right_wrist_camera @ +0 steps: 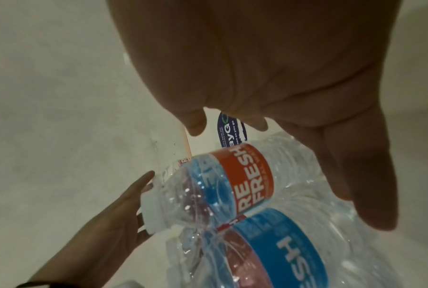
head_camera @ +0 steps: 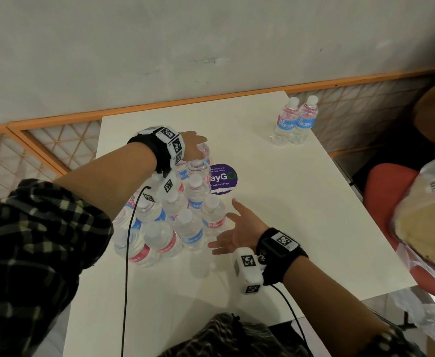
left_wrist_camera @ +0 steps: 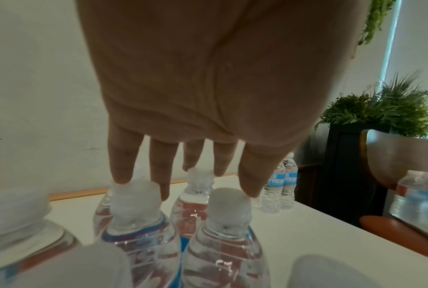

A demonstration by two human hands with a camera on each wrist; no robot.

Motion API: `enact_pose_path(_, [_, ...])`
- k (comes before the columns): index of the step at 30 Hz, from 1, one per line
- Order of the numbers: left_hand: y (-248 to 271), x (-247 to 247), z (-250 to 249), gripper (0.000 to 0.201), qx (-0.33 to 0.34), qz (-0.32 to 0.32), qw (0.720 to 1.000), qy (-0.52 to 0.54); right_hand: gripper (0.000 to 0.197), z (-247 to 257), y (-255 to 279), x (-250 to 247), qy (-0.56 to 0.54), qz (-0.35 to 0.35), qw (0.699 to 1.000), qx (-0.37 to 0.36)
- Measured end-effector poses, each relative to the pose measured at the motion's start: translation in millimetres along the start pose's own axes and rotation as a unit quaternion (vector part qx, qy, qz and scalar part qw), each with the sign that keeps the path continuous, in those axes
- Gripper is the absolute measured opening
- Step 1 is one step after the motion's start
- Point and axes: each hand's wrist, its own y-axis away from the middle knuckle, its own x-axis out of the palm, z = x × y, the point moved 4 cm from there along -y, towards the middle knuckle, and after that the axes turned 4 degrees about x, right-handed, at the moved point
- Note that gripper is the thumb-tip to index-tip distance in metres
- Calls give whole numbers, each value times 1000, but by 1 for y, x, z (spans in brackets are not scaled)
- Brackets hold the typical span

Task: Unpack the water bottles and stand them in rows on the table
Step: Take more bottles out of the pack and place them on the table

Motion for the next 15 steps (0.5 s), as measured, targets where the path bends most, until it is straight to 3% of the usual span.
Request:
enact_pose_path(5, [-37,18,29,89,-6,11,1000,26,52,-9,-2,19,55,23,998,-5])
enact_pose_path(7, [-9,5,12,95,-14,23,999,27,50,-9,-4,23,69,30,997,-7])
enact_pose_path(12, [41,-26,-43,64,24,-45,995,81,76,8,15,-12,68,-39,996,-51])
enact_pose_path(15, [52,-37,-89,61,107,-69,987,99,58,35,61,-58,127,-116,976,-137])
